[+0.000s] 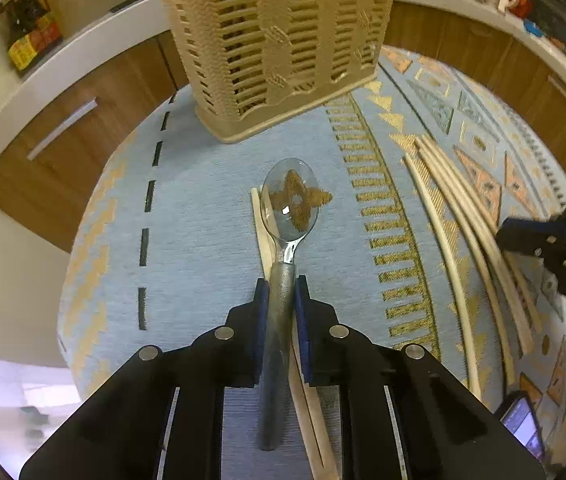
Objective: Organize utensils
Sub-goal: 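Grasp a clear spoon with the left gripper while the right grasps a wooden chopstick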
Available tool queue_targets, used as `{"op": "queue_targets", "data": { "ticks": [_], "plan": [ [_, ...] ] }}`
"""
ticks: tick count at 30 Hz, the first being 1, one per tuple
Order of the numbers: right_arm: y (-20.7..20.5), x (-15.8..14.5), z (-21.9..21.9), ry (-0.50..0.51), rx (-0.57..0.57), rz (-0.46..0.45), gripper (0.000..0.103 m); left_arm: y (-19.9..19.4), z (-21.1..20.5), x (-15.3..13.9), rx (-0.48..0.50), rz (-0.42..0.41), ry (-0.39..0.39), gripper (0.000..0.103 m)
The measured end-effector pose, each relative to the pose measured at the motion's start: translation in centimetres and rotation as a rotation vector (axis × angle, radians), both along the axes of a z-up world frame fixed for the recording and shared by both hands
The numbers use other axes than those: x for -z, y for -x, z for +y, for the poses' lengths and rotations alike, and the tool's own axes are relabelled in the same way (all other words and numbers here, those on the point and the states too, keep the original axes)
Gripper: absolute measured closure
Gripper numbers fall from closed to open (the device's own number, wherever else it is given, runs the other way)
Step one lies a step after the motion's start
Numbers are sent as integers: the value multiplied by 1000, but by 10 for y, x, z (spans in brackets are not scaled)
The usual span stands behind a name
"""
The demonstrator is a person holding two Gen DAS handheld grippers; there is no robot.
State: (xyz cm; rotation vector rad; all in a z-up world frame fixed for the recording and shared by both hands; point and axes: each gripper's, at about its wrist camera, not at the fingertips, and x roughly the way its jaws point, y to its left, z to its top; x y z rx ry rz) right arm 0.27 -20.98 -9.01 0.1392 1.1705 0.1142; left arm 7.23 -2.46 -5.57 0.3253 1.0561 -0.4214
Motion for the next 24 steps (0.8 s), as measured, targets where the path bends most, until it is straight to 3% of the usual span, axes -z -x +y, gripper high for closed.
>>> {"op": "queue_targets", "data": {
  "ticks": [7,11,15,24],
  "plan": [
    [0,-1,0,-8,17,-3,100,1,32,-17,-22,58,208,92],
    [1,-1,-7,8,42,-2,100,-3,37,-13,-40,66,204,92],
    [1,-2,-7,32,39,-3,100,-9,42,-3,-37,132,273,91],
    [2,-3,-9,33,34,-4,100,-13,40,5,-53,150,296,91]
  ]
}}
